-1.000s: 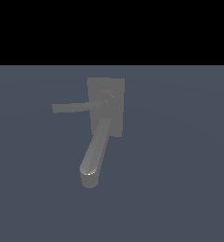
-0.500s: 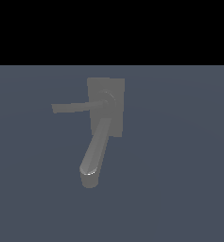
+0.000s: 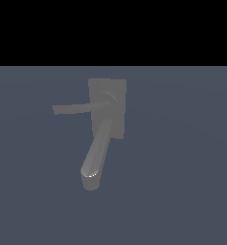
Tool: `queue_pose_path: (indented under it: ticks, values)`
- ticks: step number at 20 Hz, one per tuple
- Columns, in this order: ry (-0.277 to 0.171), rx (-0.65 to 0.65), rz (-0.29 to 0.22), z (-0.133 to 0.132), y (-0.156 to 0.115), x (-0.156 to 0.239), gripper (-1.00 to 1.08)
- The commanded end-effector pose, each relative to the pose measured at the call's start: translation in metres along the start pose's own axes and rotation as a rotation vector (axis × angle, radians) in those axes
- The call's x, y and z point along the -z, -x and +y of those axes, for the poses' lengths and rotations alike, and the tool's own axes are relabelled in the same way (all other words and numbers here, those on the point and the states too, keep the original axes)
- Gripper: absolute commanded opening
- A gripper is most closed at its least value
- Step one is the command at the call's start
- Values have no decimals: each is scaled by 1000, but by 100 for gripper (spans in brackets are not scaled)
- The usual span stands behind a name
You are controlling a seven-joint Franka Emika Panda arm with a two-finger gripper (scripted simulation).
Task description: Turn on the faucet by rotating a designated handle.
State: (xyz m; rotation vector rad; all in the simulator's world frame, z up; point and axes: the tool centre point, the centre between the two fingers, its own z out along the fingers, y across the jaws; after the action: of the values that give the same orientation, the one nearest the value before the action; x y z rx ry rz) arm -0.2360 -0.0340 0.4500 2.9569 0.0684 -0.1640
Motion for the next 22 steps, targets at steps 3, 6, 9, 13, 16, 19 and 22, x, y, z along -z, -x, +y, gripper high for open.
queue_pose_path:
  ticks: [3,6,9,13,16,19,22]
  values:
    - [109,45,-45,11,-14,-18,-100]
    - [185,80,-72,17,-23,-29,-100]
    - [260,117,-97,23,-33,-39,-100]
    - [347,162,-123,28,-45,-49,-100]
    - [400,192,-138,31,-52,-55,-100]
    - [442,215,-147,33,-58,-59,-100]
    - [472,236,-158,34,-62,-63,-100]
